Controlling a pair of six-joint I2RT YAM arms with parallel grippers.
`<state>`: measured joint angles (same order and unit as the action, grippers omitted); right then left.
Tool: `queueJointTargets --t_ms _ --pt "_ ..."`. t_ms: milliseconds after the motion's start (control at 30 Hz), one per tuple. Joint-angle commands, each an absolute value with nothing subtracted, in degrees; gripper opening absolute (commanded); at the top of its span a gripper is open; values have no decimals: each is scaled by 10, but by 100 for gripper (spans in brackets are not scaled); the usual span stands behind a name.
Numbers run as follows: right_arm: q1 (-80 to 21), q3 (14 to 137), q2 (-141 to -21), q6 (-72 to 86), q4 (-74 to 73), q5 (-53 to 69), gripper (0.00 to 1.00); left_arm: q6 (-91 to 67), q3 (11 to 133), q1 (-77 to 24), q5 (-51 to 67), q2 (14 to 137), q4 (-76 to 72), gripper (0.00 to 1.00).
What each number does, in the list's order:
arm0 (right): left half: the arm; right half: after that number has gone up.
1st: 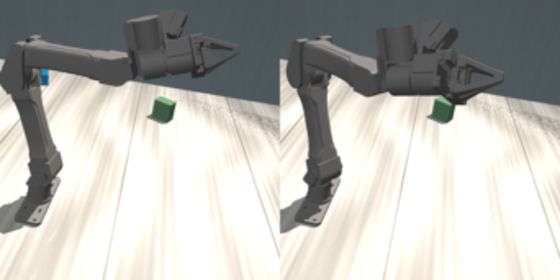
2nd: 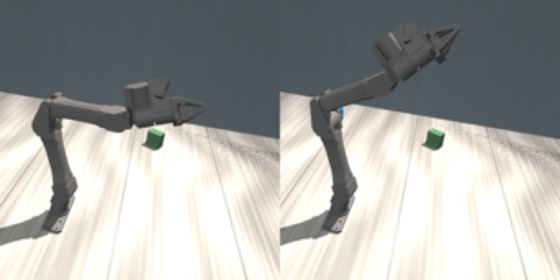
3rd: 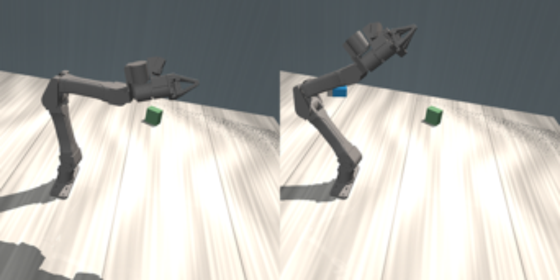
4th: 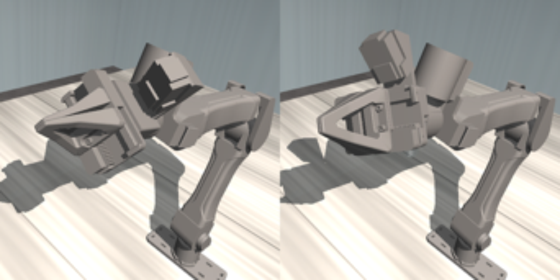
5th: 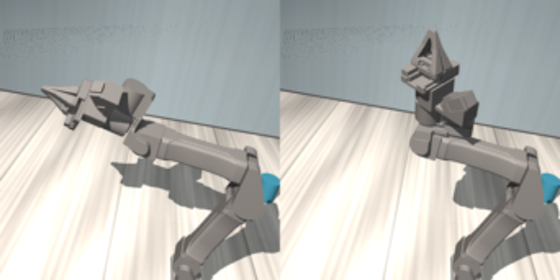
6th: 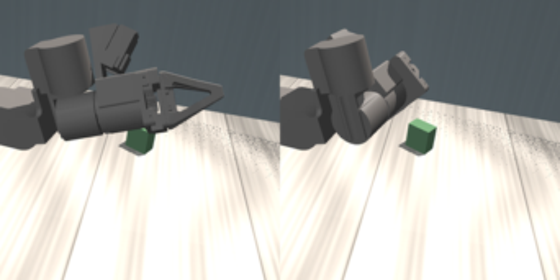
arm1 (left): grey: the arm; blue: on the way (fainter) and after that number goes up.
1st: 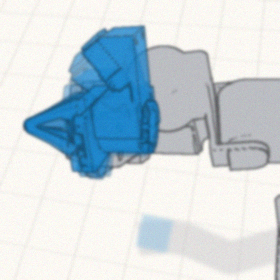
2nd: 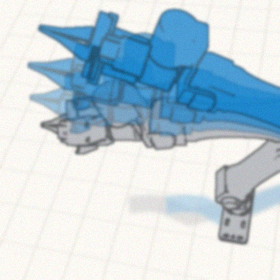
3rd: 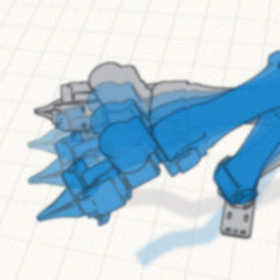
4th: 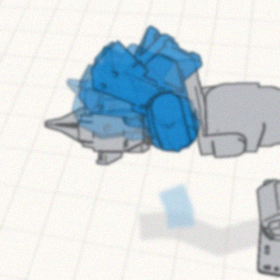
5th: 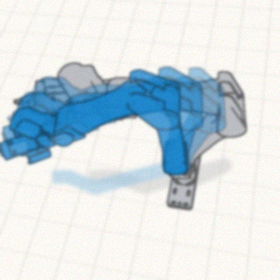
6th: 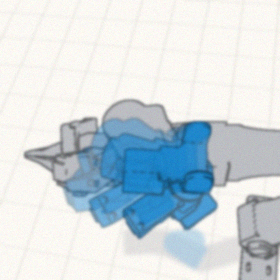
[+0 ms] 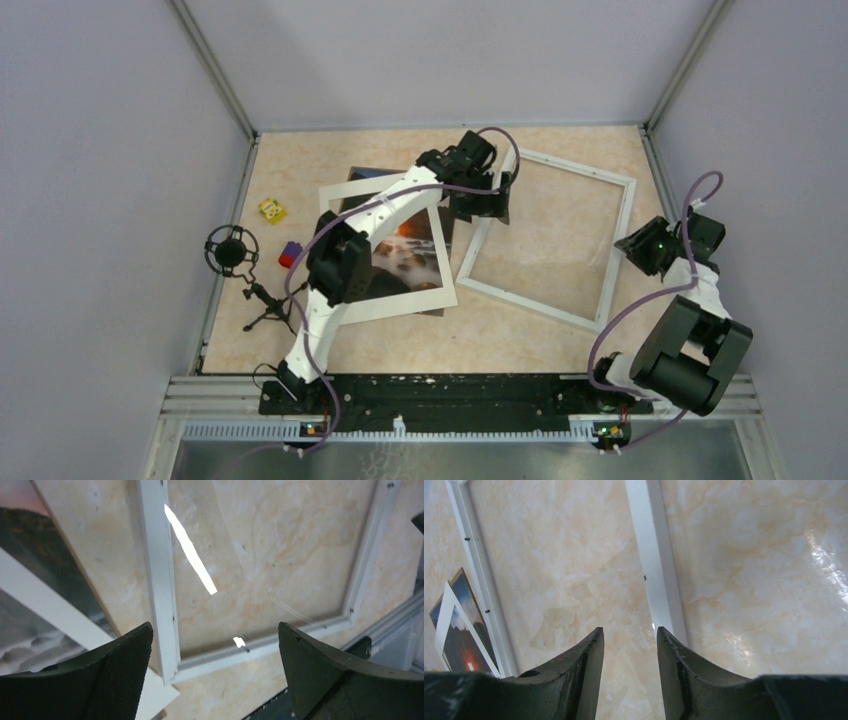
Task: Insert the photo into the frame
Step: Place the photo frame item in the photo frame.
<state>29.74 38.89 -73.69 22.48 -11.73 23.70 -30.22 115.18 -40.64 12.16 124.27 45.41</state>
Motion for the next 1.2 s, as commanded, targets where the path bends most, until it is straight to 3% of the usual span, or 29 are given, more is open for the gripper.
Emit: queueJointTargets --t_ms 0,100,367,600,967,1167 --pt "219 414 -720 200 -112 242 44 -280 1013 -342 247 1130 366 94" --pt "159 427 -739 187 -127 233 48 -285 924 -312 298 1105 326 89" --pt "-32 465 -749 201 -188 189 60 -287 846 -311 364 1137 280 77" --pt "-92 484 -743 229 -214 217 62 -300 833 -324 390 1170 253 73" --pt "-91 519 -703 217 -247 145 73 -377 860 -401 422 1213 198 75" --pt "-91 532 -719 236 -218 159 74 -335 836 -394 386 1134 235 93"
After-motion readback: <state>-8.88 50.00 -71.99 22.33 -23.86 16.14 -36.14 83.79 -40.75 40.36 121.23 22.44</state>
